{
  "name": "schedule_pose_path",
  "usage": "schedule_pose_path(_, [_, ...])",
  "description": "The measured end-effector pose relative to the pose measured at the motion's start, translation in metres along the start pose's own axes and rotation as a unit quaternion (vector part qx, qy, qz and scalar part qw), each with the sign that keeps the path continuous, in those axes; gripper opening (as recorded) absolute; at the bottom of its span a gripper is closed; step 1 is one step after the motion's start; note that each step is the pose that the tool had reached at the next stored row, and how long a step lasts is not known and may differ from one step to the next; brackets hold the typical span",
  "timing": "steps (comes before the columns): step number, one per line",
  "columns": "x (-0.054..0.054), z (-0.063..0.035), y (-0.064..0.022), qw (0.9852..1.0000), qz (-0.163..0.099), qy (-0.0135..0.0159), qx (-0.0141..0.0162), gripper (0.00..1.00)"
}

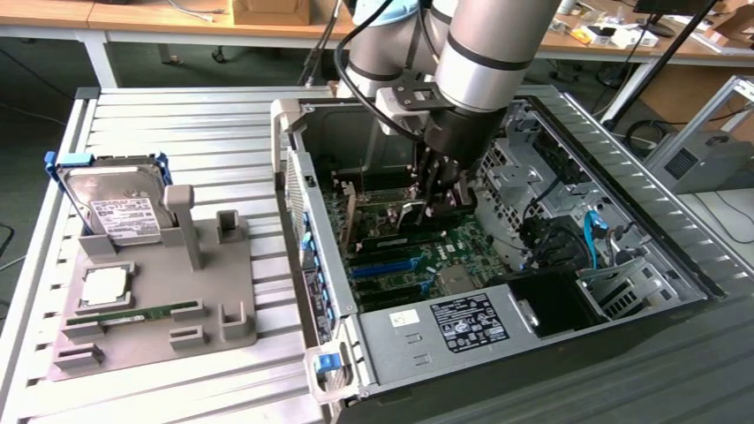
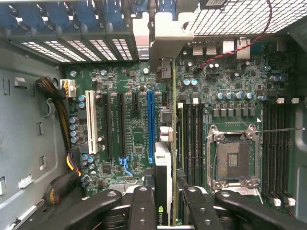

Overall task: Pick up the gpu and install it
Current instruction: 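Insert the gpu into the slot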

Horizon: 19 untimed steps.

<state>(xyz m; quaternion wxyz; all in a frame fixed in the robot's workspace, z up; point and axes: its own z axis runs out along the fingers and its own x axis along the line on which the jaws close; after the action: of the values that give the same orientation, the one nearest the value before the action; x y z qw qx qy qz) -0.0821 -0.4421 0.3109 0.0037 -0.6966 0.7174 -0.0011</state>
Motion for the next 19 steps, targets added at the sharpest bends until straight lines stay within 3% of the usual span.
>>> schedule_pose_path(9, [0.0042,0.0003,-0.0001,1.0,0.0,-0.0001,0.0,0.27])
schedule_pose_path(13, [0.0042,0.0074,-0.0001,1.0,0.0,0.0,0.0,0.27])
schedule_pose_path(19, [0.0085,0.0078,-0.0001,1.0,0.0,0.0,0.0,0.27])
